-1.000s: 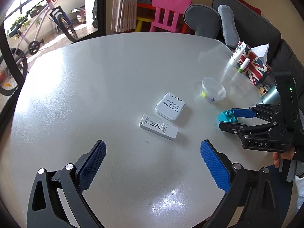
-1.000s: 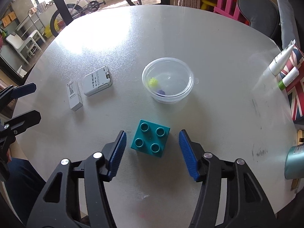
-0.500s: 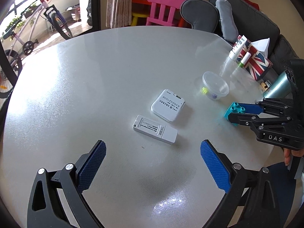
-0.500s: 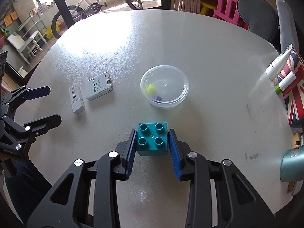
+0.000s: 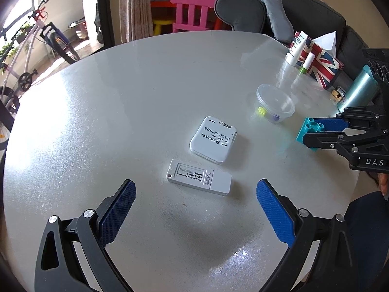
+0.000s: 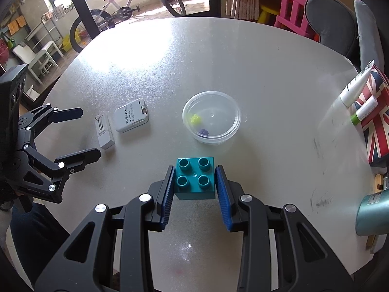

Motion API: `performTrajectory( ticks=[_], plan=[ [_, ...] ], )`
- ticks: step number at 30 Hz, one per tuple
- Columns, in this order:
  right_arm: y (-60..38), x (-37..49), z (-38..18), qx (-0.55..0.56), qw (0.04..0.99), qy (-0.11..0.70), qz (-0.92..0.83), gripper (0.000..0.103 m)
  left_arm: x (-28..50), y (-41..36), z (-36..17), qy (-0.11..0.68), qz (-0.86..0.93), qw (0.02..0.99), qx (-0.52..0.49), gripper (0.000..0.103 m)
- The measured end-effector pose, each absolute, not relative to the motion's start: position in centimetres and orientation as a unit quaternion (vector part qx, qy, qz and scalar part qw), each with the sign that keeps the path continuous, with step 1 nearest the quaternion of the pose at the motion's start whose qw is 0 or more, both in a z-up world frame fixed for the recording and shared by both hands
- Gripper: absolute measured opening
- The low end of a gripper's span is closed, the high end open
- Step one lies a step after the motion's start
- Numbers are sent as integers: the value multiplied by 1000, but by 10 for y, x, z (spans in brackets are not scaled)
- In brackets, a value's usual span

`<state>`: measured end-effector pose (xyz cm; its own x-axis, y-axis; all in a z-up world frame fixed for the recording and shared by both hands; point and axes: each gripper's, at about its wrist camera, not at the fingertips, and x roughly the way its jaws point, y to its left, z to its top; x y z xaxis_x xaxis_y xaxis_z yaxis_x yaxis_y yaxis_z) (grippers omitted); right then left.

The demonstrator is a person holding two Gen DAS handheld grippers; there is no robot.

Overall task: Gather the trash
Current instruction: 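Grasp the white rectangular device with the left gripper while the right holds the teal brick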

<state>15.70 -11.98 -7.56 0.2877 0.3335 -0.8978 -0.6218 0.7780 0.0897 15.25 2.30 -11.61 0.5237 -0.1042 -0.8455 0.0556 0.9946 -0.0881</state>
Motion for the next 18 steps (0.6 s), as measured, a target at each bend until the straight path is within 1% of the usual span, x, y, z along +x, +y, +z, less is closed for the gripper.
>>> performTrajectory(
  ticks=[7, 9, 10, 12, 13, 14, 15, 16, 18],
  plan=[
    [-120, 157, -74, -138, 791, 512, 305, 33, 156, 22, -122, 488, -55, 871, -15, 95],
    [-120, 158, -74, -137, 791, 513, 306, 33, 156, 21, -124, 490, -56, 870, -12, 88],
    [-120, 158, -74, -137, 791, 513, 306, 33, 157, 21, -125, 492, -56, 869, -10, 82],
    [-120, 158, -74, -136, 791, 512, 306, 33, 157, 21, -125, 489, -52, 871, -6, 79],
    [-120, 158, -74, -136, 791, 512, 306, 33, 157, 21, -125, 488, -51, 871, -4, 75],
    [-120, 158, -74, -136, 791, 512, 306, 33, 157, 20, -124, 488, -50, 872, -3, 69],
    [-119, 158, -74, -136, 791, 511, 306, 33, 157, 20, -124, 488, -50, 872, -4, 66],
    [-119, 158, -74, -136, 791, 511, 307, 33, 157, 20, -123, 488, -50, 871, -4, 57],
    [-118, 158, -74, -136, 792, 510, 308, 33, 158, 20, -122, 493, -49, 869, -8, 57]
  ],
)
